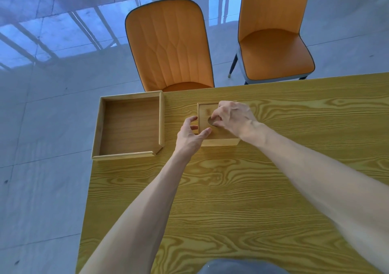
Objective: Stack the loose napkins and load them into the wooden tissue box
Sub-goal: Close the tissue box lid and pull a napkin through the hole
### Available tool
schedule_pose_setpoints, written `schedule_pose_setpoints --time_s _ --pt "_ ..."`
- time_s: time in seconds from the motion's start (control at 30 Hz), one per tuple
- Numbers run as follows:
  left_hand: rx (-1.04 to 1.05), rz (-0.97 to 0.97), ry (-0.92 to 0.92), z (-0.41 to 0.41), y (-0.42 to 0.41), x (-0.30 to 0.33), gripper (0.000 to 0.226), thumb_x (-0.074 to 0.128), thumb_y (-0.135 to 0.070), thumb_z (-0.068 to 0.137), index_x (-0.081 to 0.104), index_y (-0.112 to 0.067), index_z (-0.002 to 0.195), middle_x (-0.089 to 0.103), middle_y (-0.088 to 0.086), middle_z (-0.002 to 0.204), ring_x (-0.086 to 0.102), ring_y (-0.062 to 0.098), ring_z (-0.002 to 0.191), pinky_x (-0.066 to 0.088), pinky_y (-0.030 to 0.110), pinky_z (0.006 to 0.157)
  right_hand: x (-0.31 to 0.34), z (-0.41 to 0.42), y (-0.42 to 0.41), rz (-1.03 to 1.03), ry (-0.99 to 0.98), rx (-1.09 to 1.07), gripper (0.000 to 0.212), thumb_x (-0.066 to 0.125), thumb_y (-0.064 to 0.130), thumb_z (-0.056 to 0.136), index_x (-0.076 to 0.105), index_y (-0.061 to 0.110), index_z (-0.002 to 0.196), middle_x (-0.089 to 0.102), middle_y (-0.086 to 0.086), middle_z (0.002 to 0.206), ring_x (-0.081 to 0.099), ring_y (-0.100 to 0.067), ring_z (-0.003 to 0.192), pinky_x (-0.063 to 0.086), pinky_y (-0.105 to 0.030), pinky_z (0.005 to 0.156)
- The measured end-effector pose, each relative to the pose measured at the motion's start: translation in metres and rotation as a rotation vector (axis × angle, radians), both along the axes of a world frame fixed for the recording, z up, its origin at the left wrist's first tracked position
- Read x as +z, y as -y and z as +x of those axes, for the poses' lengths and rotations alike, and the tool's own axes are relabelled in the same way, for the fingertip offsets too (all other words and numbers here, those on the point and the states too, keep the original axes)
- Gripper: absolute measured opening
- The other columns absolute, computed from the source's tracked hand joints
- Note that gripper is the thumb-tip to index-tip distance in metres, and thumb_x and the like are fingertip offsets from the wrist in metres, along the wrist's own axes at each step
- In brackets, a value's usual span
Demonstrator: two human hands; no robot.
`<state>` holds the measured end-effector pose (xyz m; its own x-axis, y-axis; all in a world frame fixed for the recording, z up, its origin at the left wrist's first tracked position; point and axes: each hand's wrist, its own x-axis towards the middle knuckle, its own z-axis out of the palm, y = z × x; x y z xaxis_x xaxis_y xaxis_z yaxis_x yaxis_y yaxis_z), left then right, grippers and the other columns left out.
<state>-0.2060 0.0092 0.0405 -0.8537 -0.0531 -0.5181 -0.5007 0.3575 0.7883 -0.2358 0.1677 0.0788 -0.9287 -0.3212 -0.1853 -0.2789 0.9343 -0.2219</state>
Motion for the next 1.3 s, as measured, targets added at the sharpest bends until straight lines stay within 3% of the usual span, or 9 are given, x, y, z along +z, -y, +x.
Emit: schedule_pose_setpoints --time_s 0.13,0.33,0.47,0.63,0.8,1.0,1.1,1.2,1.3 --pt "-0.007 0.002 -0.015 0.001 -0.001 0.000 0.067 0.077 -0.032 0.084 0.044 -0.029 0.142 0.056 -0.003 0.114 0.064 0.021 0.103 0.057 0.047 0.091 -0.008 -0.003 0.002 0.038 -0.028 0.052 0.027 0.053 0.035 0.099 0.071 0.021 0.114 0.063 -0.002 0.114 0.066 -0.022 0.096 0.052 -0.030 0.080" --pt "0.017 0.008 -0.009 0.004 -0.002 -0.001 0.066 0.076 -0.032 0.085 0.045 -0.029 0.142 0.056 -0.004 0.116 0.065 0.020 0.102 0.058 0.046 0.090 -0.035 -0.014 0.002 0.059 -0.018 0.069 0.032 0.033 0.019 0.099 0.063 0.008 0.100 0.066 -0.008 0.095 0.056 -0.021 0.071 0.032 -0.020 0.051" --pt "0.016 0.008 -0.014 0.004 -0.003 -0.001 0.063 0.075 -0.032 0.086 0.045 -0.029 0.141 0.058 -0.002 0.120 0.065 0.019 0.101 0.059 0.046 0.088 -0.034 -0.010 -0.012 0.002 -0.010 0.148 0.040 0.040 0.027 0.101 0.061 0.000 0.122 0.060 -0.020 0.121 0.058 -0.036 0.106 0.037 -0.024 0.077" --pt "0.020 0.014 -0.016 0.004 -0.004 0.000 0.061 0.075 -0.030 0.086 0.046 -0.029 0.140 0.055 -0.004 0.115 0.065 0.019 0.101 0.058 0.046 0.089 -0.015 0.011 -0.015 -0.147 -0.122 0.062 0.026 0.059 0.031 0.096 0.069 0.008 0.104 0.061 -0.005 0.101 0.065 -0.022 0.079 0.056 -0.035 0.064" --pt "0.015 0.016 -0.006 0.002 -0.004 -0.001 0.059 0.076 -0.030 0.085 0.049 -0.029 0.138 0.058 -0.004 0.110 0.066 0.018 0.100 0.058 0.047 0.089 -0.021 0.018 -0.019 -0.233 -0.167 -0.010 0.020 0.057 0.023 0.098 0.065 0.005 0.104 0.058 -0.009 0.104 0.066 -0.026 0.075 0.060 -0.040 0.062" --pt "0.014 0.003 -0.007 0.002 -0.004 -0.001 0.060 0.077 -0.030 0.085 0.049 -0.029 0.138 0.057 -0.005 0.109 0.066 0.021 0.104 0.058 0.048 0.090 -0.026 0.023 -0.028 -0.418 -0.147 -0.144 0.019 0.053 0.021 0.100 0.063 0.005 0.105 0.053 -0.005 0.100 0.061 -0.018 0.072 0.054 -0.026 0.067" --pt "0.019 0.001 -0.009 0.002 -0.004 0.000 0.060 0.077 -0.031 0.084 0.049 -0.030 0.137 0.056 -0.004 0.110 0.065 0.021 0.105 0.058 0.048 0.089 -0.027 0.027 -0.030 -0.476 -0.155 -0.169 0.024 0.054 0.027 0.099 0.063 0.009 0.112 0.049 0.002 0.097 0.053 -0.010 0.073 0.052 -0.026 0.071" --pt "0.031 0.006 -0.005 0.003 -0.005 0.000 0.060 0.077 -0.031 0.084 0.050 -0.030 0.137 0.058 -0.004 0.111 0.066 0.021 0.103 0.059 0.048 0.088 -0.027 0.026 -0.027 -0.447 -0.131 -0.173 0.045 0.058 0.044 0.095 0.060 0.014 0.128 0.051 0.000 0.100 0.057 -0.010 0.071 0.053 -0.028 0.069" --pt "0.042 0.012 -0.003 0.004 -0.005 0.000 0.059 0.078 -0.031 0.084 0.050 -0.029 0.136 0.061 -0.003 0.114 0.067 0.021 0.102 0.059 0.048 0.087 -0.031 0.024 -0.021 -0.391 -0.166 -0.206 0.034 0.064 0.043 0.091 0.070 0.019 0.115 0.056 -0.003 0.102 0.063 -0.017 0.074 0.057 -0.034 0.065"
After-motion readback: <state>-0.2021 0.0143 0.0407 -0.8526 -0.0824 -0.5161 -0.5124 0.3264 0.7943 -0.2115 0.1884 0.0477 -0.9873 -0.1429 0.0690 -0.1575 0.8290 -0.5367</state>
